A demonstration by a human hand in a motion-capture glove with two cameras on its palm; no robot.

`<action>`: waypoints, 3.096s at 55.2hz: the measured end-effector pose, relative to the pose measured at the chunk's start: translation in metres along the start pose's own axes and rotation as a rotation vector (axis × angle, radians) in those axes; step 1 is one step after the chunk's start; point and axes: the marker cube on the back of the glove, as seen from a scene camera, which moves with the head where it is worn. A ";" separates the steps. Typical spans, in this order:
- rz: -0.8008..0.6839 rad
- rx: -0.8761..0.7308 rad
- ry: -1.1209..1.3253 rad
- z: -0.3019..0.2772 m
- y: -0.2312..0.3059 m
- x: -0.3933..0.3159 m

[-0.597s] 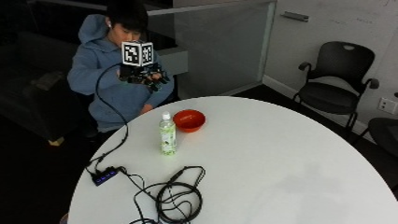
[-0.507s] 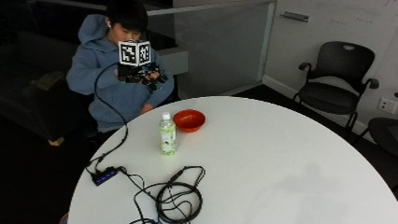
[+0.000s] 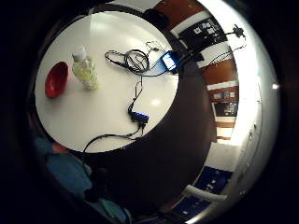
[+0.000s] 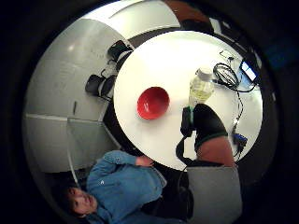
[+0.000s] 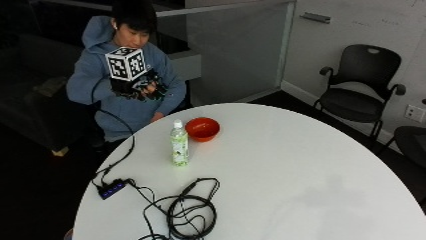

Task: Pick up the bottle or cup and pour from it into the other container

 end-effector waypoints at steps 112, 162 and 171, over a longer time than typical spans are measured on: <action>-0.233 0.115 -1.325 0.213 -0.125 -0.014; -0.274 -0.181 0.018 0.124 -0.129 -0.105; -0.320 -0.241 0.450 0.116 -0.135 -0.126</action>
